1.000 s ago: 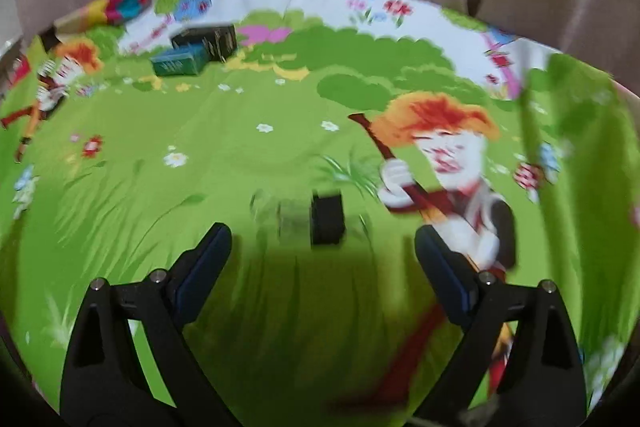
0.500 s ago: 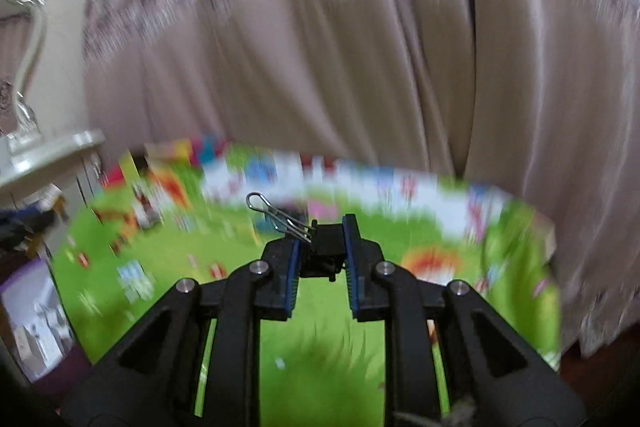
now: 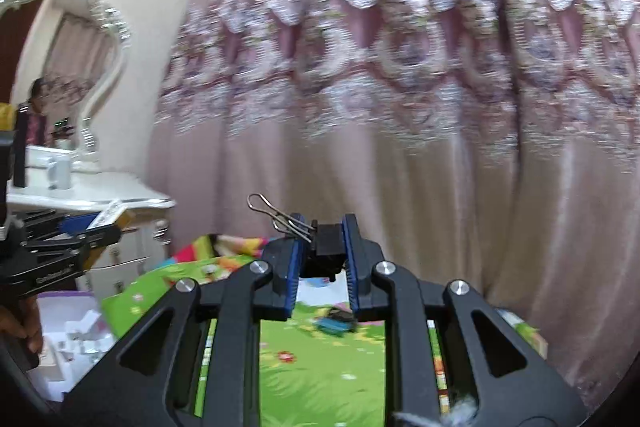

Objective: Organize rigid objects
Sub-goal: 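Lift and carry the black clip and white box to the storage box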

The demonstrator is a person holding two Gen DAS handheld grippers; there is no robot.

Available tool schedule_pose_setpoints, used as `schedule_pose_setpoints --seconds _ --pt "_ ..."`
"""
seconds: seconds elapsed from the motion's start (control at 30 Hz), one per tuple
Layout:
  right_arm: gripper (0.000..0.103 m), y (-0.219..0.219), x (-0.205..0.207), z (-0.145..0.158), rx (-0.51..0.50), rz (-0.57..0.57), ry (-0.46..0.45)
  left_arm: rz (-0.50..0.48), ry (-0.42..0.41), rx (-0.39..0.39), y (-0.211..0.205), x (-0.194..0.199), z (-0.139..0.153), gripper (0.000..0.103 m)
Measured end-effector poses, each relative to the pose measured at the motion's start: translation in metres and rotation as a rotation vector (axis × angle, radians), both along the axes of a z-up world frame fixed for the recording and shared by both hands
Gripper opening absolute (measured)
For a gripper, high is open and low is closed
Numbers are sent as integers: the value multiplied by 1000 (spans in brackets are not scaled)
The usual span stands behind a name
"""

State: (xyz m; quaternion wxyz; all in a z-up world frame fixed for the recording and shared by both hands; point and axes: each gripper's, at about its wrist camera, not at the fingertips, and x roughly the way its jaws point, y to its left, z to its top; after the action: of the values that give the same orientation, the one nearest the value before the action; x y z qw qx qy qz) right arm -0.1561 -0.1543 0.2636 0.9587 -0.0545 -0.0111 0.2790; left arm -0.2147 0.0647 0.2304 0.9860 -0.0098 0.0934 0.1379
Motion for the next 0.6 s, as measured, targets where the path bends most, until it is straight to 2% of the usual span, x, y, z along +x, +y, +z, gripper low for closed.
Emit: schedule_pose_setpoints --seconds 0.07,0.2,0.33,0.43,0.5,0.6 --pt "23 21 -4 -4 -25 51 7 42 13 -9 14 -8 -6 32" --pt "23 72 -15 -22 -79 235 73 134 76 -41 49 -27 -30 32" --pt "23 135 -18 -54 -184 448 216 235 182 -101 86 -47 -69 32" --pt "23 193 -21 -96 -342 600 349 295 289 -169 113 -56 -105 32" --pt "23 235 -28 -137 -488 674 423 340 356 -246 136 -62 -133 32" --pt "23 273 -39 -185 -643 729 489 388 459 -347 163 -71 -170 32"
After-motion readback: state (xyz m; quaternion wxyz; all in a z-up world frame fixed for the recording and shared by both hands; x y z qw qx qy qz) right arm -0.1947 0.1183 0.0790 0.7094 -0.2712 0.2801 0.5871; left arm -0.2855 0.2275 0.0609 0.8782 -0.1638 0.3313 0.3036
